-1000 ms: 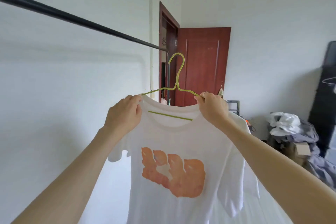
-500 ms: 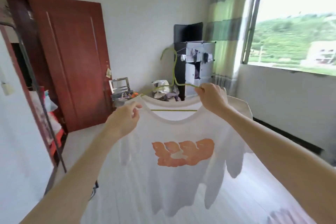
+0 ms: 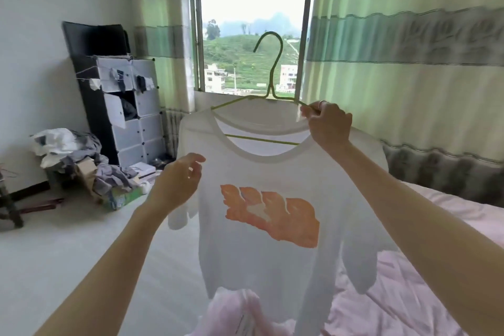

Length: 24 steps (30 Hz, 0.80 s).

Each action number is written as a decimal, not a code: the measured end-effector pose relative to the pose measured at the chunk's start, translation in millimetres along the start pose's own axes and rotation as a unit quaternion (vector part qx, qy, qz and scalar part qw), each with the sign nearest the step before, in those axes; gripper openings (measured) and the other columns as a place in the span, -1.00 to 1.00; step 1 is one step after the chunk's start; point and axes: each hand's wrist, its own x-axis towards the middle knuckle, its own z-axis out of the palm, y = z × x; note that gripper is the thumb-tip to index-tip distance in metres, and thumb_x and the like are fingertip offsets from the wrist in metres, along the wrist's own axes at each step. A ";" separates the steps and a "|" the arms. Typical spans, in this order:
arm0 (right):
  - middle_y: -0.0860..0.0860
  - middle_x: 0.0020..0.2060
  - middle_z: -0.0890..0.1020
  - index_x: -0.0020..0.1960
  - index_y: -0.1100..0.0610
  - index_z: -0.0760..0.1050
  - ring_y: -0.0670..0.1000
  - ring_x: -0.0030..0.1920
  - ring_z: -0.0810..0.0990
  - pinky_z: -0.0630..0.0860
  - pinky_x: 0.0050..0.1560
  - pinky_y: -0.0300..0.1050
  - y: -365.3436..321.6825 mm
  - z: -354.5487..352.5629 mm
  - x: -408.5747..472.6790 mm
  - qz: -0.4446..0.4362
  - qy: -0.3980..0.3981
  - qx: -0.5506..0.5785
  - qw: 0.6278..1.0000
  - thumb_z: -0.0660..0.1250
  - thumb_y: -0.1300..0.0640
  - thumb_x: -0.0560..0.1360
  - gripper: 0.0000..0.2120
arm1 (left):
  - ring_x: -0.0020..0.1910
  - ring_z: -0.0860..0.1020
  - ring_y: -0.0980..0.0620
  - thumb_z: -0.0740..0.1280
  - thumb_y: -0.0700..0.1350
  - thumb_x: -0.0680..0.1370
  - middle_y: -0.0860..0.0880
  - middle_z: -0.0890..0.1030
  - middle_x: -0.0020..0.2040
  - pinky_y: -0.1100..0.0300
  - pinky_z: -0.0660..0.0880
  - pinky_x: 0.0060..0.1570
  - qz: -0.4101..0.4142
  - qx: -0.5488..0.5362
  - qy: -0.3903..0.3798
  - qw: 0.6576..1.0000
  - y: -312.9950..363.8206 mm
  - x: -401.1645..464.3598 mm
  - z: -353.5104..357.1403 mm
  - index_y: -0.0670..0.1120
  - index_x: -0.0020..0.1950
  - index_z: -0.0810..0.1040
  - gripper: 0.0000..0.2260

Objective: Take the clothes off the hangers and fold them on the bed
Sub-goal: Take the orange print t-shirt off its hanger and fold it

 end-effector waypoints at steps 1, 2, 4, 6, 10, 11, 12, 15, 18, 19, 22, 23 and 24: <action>0.06 -0.01 0.65 0.08 0.12 0.58 0.11 0.07 0.55 0.18 0.15 -0.09 23.6 -19.6 5.1 0.008 0.016 -0.014 1.000 0.18 -0.02 0.58 -0.72 | -0.07 0.60 -0.09 0.18 -0.23 0.58 -0.11 0.64 0.03 0.11 0.47 -0.01 0.013 -0.013 -0.010 1.000 22.0 5.2 23.1 -0.08 0.18 0.53 -0.77; 0.05 -0.01 0.65 0.08 0.11 0.58 0.10 0.06 0.55 0.17 0.12 -0.09 39.6 -32.6 8.3 0.011 0.028 -0.020 0.999 0.18 -0.02 0.58 -0.72 | -0.08 0.59 -0.08 0.18 -0.23 0.58 -0.10 0.64 0.03 0.13 0.46 -0.03 0.024 -0.025 -0.016 0.999 36.6 9.4 39.4 -0.08 0.18 0.53 -0.77; 0.04 -0.01 0.65 0.09 0.11 0.58 0.09 0.05 0.55 0.16 0.10 -0.09 74.0 -61.8 15.3 0.023 0.053 -0.044 0.997 0.18 -0.01 0.58 -0.72 | -0.14 0.57 -0.03 0.19 -0.23 0.58 -0.10 0.64 0.02 0.16 0.45 -0.07 0.056 -0.045 -0.030 0.997 68.8 19.2 72.6 -0.09 0.17 0.54 -0.77; 0.03 0.01 0.65 0.10 0.11 0.58 0.08 0.05 0.54 0.15 0.09 -0.09 99.9 -85.4 19.5 0.023 0.068 -0.068 0.995 0.18 -0.01 0.59 -0.72 | -0.16 0.54 0.00 0.19 -0.24 0.58 -0.09 0.64 0.01 0.20 0.40 -0.10 0.075 -0.062 -0.037 0.995 93.2 27.9 96.1 -0.10 0.16 0.55 -0.78; 0.02 -0.09 0.64 0.09 0.11 0.59 0.08 -0.02 0.53 0.14 0.04 -0.08 158.7 -122.9 22.8 0.043 0.074 -0.101 0.991 0.19 0.00 0.59 -0.72 | -0.14 0.58 -0.05 0.19 -0.28 0.57 -0.10 0.60 0.06 0.19 0.43 -0.08 0.105 -0.115 -0.026 0.988 138.2 49.4 150.7 -0.13 0.14 0.57 -0.77; -0.01 -0.18 0.62 0.09 0.11 0.60 0.09 -0.07 0.52 0.14 0.03 -0.08 170.1 -125.5 21.8 0.049 0.063 -0.103 0.991 0.20 0.00 0.58 -0.73 | -0.13 0.59 -0.08 0.19 -0.29 0.56 -0.12 0.57 0.07 0.19 0.43 -0.08 0.103 -0.123 -0.007 0.987 144.3 51.0 158.5 -0.15 0.12 0.58 -0.77; -0.06 -0.30 0.57 0.08 0.12 0.60 0.07 -0.14 0.49 0.16 0.02 -0.08 186.5 -128.5 20.6 0.065 0.050 -0.106 0.991 0.21 -0.01 0.58 -0.73 | -0.14 0.59 -0.10 0.19 -0.30 0.56 -0.13 0.54 0.06 0.19 0.42 -0.08 0.104 -0.135 0.008 0.985 153.8 55.8 172.7 -0.16 0.10 0.58 -0.78; -0.15 -0.44 0.43 0.02 0.13 0.61 0.03 -0.19 0.46 0.29 0.12 -0.03 227.8 -128.4 15.2 0.117 0.020 -0.093 0.989 0.26 0.00 0.55 -0.75 | -0.06 0.57 -0.16 0.21 -0.29 0.55 -0.15 0.47 0.09 0.13 0.43 -0.03 0.112 -0.154 0.019 0.982 172.3 69.5 210.8 -0.17 0.12 0.56 -0.79; -0.10 -0.35 0.52 -0.04 0.13 0.62 0.00 -0.12 0.48 0.31 0.23 0.04 260.4 -124.4 7.3 0.153 0.021 -0.072 0.985 0.29 0.04 0.54 -0.80 | 0.15 0.47 -0.22 0.23 -0.21 0.57 -0.18 0.45 0.20 0.02 0.38 0.15 0.129 -0.153 -0.039 0.979 183.7 88.7 250.4 -0.15 0.22 0.50 -0.77; -0.08 -0.31 0.55 -0.05 0.14 0.62 -0.02 -0.11 0.48 0.31 0.25 0.04 273.9 -124.9 5.8 0.168 0.025 -0.070 0.983 0.29 0.05 0.54 -0.81 | 0.17 0.46 -0.21 0.23 -0.17 0.58 -0.19 0.46 0.21 0.01 0.37 0.17 0.136 -0.153 -0.066 0.977 190.5 94.4 268.6 -0.15 0.24 0.48 -0.76; -0.05 -0.27 0.58 -0.09 0.13 0.60 0.01 -0.11 0.52 0.35 0.22 0.02 307.7 -127.1 -0.7 0.192 0.017 -0.062 0.979 0.29 0.06 0.53 -0.83 | 0.17 0.48 -0.21 0.21 -0.06 0.60 -0.19 0.53 0.16 -0.02 0.38 0.16 0.159 -0.144 -0.113 0.970 206.3 102.7 310.3 -0.14 0.23 0.50 -0.74; -0.07 -0.32 0.57 -0.10 0.12 0.60 0.02 -0.14 0.52 0.38 0.15 -0.01 317.2 -128.7 -1.7 0.202 0.014 -0.060 0.978 0.30 0.06 0.53 -0.84 | 0.16 0.48 -0.21 0.21 -0.04 0.60 -0.19 0.55 0.15 -0.01 0.38 0.15 0.164 -0.132 -0.122 0.970 211.7 103.8 320.3 -0.13 0.22 0.52 -0.73; -0.11 -0.38 0.53 -0.11 0.11 0.59 0.02 -0.19 0.49 0.38 0.04 -0.06 330.7 -132.5 -3.2 0.213 0.013 -0.059 0.975 0.30 0.06 0.53 -0.84 | 0.15 0.48 -0.22 0.21 -0.03 0.61 -0.19 0.56 0.13 -0.01 0.38 0.12 0.168 -0.128 -0.132 0.968 220.2 105.2 335.3 -0.13 0.20 0.53 -0.74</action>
